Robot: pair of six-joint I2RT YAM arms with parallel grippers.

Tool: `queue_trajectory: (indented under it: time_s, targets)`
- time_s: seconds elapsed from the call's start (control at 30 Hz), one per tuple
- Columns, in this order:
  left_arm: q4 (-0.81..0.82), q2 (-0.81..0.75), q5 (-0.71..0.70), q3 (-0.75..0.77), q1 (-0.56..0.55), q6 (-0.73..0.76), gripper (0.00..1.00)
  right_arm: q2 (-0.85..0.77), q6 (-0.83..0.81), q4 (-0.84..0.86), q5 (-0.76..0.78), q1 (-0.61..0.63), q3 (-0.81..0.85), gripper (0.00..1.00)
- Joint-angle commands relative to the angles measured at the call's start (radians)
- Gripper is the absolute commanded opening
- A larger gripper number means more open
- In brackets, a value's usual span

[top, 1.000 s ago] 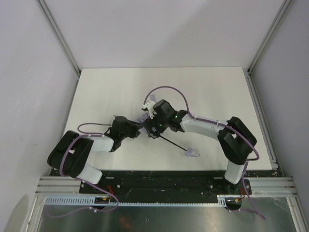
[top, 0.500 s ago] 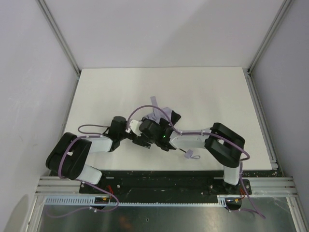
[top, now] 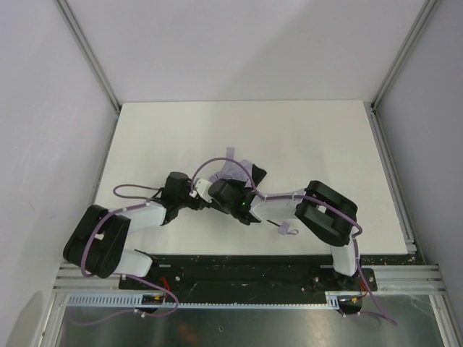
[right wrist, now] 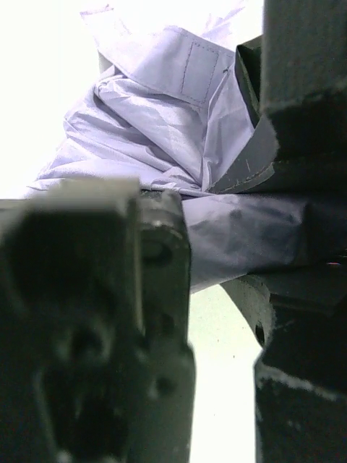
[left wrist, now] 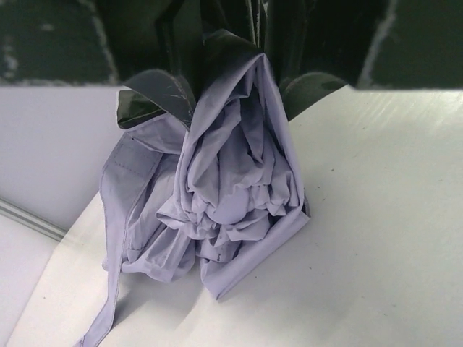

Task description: Put away the umbrella

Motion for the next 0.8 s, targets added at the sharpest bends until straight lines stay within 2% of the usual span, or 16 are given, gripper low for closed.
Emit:
queue_trajectory:
  time_s: [0.0, 0.07, 0.2, 0.23, 0.3, 0.5, 0.77]
  targets:
    - [-0.138, -0.085, -0.06, 0.02, 0.007, 0.064, 0.43, 0.01, 0.114, -0.161, -0.233, -0.08, -0.018, 0.0]
    - [-0.139, -0.12, -0.071, 0.017, 0.021, 0.092, 0.55, 0.011, 0.138, -0.187, -0.371, -0.117, -0.019, 0.0]
    - [-0.14, -0.211, -0.074, -0.007, 0.063, 0.132, 0.91, 0.011, 0.195, -0.212, -0.614, -0.191, -0.019, 0.0]
    - [-0.141, -0.236, -0.07, -0.013, 0.074, 0.141, 0.95, 0.013, 0.21, -0.215, -0.663, -0.208, -0.019, 0.0]
    - [-0.145, -0.283, -0.057, -0.026, 0.098, 0.16, 0.98, 0.023, 0.238, -0.218, -0.736, -0.232, -0.019, 0.0]
    - [-0.149, -0.385, -0.008, -0.066, 0.124, 0.157, 0.99, 0.075, 0.314, -0.227, -0.86, -0.278, -0.001, 0.0]
    - [-0.132, -0.325, 0.052, -0.041, 0.109, 0.121, 0.99, 0.183, 0.491, -0.159, -1.041, -0.38, 0.02, 0.0]
